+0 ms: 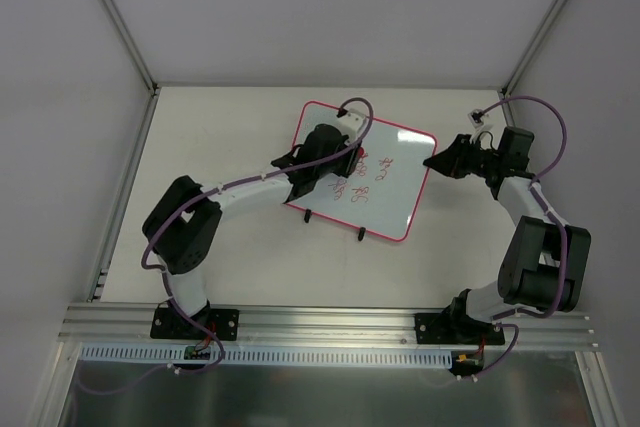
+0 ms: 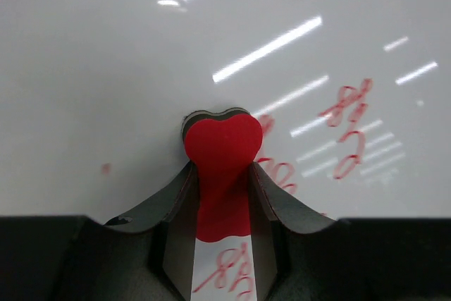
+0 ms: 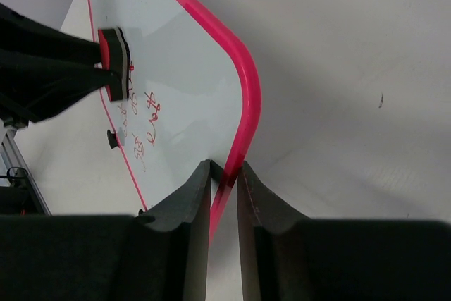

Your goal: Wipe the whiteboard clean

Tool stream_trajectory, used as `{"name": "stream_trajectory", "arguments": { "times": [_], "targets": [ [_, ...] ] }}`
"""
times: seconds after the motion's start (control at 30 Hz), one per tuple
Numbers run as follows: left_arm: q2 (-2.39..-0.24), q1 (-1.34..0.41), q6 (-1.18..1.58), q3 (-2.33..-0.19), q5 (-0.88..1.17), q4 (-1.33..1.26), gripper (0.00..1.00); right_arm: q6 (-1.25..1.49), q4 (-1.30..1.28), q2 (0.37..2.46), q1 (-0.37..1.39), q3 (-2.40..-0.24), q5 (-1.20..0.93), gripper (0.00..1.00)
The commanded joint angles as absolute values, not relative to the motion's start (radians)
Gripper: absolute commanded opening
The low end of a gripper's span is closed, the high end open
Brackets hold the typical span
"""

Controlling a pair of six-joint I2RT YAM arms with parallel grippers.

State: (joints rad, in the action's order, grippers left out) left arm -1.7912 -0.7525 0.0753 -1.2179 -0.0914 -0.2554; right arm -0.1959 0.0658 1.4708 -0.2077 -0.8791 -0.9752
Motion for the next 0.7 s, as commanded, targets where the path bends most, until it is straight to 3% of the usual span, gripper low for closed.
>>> {"name": "stream_trajectory", "arguments": {
  "times": [0.0, 0.27, 0.67],
  "targets": [
    [-1.894, -0.860, 0.097, -1.252, -0.074, -0.221, 0.00, -0.252, 0.098, 1.437, -0.190, -0.873, -0.976, 0.00],
    [-1.852, -0.867, 0.141, -1.212, -0.241, -0.164, 0.00, -0.250, 0.097, 1.405, -0.186, -0.867, -0.943, 0.01],
    [-1.712, -0.634, 0.173, -1.085, -0.318, -0.215, 0.00, -0.249, 0.098, 1.401, -0.178, -0.859, -0.943, 0.00]
  ]
}}
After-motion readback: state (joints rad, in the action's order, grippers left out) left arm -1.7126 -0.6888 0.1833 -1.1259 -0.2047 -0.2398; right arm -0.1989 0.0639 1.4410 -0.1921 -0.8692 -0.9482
